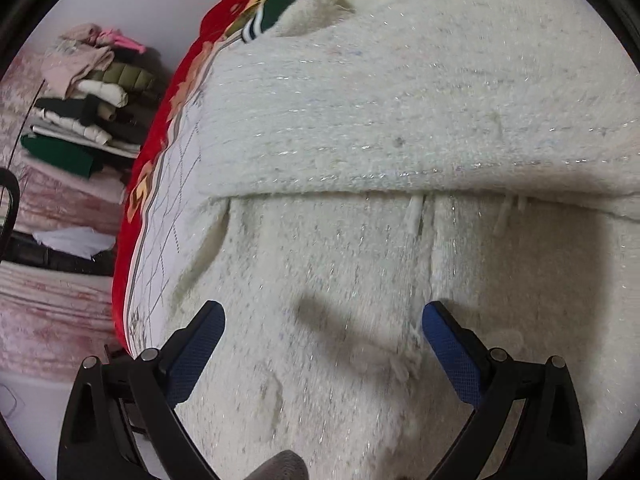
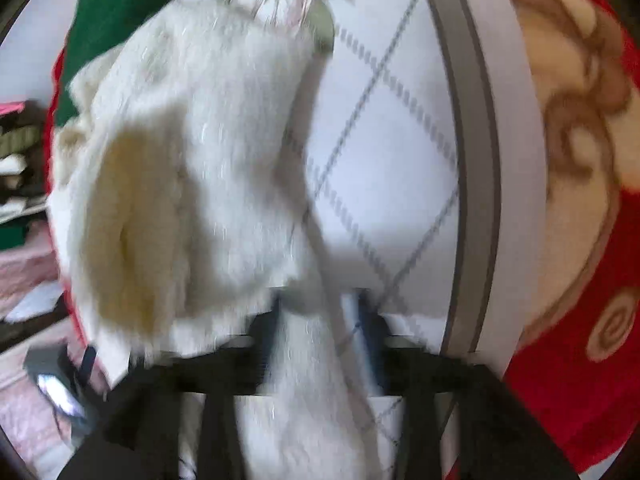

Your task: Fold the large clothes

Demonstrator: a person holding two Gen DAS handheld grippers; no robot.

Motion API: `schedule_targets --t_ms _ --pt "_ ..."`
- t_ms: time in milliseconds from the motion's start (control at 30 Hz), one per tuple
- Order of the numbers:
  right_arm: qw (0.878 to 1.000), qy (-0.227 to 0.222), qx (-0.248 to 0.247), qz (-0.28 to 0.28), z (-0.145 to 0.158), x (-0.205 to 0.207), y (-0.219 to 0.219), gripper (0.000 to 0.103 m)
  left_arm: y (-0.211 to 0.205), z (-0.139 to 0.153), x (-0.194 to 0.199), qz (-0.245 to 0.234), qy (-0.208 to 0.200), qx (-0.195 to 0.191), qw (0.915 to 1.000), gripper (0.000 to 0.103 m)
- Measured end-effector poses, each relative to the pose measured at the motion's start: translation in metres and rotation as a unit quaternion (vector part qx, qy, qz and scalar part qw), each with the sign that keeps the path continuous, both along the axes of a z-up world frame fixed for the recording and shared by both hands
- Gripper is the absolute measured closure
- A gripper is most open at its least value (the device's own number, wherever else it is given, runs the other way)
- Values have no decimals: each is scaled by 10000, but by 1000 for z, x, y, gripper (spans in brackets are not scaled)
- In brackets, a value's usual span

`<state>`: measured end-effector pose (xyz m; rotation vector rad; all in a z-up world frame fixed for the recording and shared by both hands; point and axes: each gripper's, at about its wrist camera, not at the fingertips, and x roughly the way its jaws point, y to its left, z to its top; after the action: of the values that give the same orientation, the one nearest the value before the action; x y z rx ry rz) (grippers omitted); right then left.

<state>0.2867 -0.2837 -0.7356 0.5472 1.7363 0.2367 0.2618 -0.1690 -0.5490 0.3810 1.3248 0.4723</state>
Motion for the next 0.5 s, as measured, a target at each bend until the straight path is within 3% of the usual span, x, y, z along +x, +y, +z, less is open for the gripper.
schedule_targets --t_ms 67,100,133,167,233,367,400,467,500 --pt "9997 125 153 106 -11 -13 2 41 2 5 -6 21 -23 -15 10000 2" --pt "9999 20 -25 127 -12 -18 3 65 2 10 -12 27 -60 -9 10000 2" --pt "9996 3 -206 172 -13 -19 5 79 3 13 -15 28 -82 3 10000 2" --pt "9999 93 -55 32 -15 -24 4 95 5 17 -20 35 -107 11 9999 2" --pt "9996 233 98 -134 -16 -32 10 96 9 27 -31 56 -168 29 9998 2" --pt "9991 356 200 75 -4 -66 39 96 19 46 -53 87 -164 105 9998 2" --pt "9991 370 138 135 1 -78 42 97 21 51 -60 85 -164 128 9997 2" --pt "9971 303 -541 449 0 -91 42 96 22 58 -73 26 -137 187 9997 2" --pt "9969 428 -539 370 -8 -96 31 96 21 60 -79 -14 -127 217 9997 2"
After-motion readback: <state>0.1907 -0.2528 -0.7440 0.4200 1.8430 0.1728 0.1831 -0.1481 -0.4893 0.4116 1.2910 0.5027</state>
